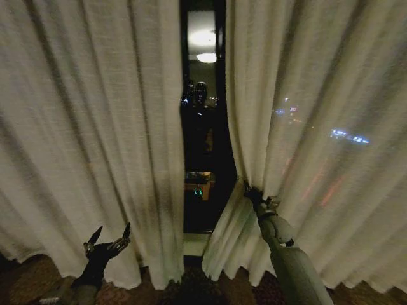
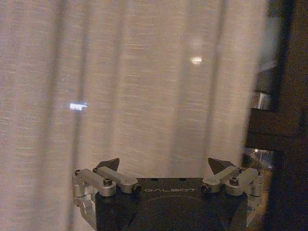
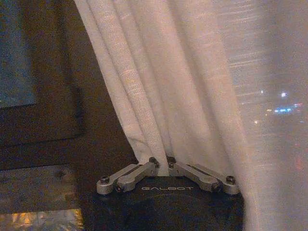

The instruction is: Open the curtains by pulling them apart, changing their state from closed to fully open.

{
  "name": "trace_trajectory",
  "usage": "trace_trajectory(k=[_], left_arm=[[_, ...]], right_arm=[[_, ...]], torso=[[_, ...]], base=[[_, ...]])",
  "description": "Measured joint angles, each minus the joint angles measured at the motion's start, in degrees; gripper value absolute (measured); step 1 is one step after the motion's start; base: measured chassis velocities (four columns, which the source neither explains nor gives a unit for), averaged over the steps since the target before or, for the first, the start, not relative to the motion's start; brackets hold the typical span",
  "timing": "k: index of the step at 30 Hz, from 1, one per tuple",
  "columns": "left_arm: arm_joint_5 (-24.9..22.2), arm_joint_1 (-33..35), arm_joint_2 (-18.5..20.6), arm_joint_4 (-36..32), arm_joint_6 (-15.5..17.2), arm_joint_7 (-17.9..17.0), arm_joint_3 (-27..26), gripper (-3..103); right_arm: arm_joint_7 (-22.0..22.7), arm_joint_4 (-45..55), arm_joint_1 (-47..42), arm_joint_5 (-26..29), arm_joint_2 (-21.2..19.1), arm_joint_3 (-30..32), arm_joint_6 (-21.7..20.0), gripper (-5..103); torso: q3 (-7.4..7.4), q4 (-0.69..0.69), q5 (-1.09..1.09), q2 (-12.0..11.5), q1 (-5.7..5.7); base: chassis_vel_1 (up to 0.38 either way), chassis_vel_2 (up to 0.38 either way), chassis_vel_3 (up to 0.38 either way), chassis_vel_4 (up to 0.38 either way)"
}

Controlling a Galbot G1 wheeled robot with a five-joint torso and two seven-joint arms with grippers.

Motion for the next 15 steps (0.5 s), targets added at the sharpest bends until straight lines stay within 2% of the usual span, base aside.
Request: trace_trajectory(k=[8, 12, 15], left_arm=[[0.01, -0.03, 0.05, 0.07, -0.09, 0.06, 0.14, 100], [0.03, -0.03, 0.16, 0.31, -0.26, 0.09, 0.18, 100], [0.04, -0.01, 0.23, 0.47, -0.34, 0.11, 0.18, 100]], right_arm=[[0.00, -0.10, -0.05, 0.20, -0.22, 0.92, 0.00, 0], [0.01, -0.10, -0.10, 0.21, -0.20, 1.10, 0.00, 0], [0.00, -0.10, -0.22, 0.21, -0.17, 1.21, 0.00, 0]], torso=[[0.00, 0.00, 0.04, 0.00, 0.00], [0.00, -0.01, -0.01, 0.00, 0.00], [0.00, 0.03, 0.00, 0.00, 0.00]], base=[[-0.361, -0.365, 0.362, 0.362], [-0.371, -0.384, 0.351, 0.356], [-0.313, -0.340, 0.356, 0.342]])
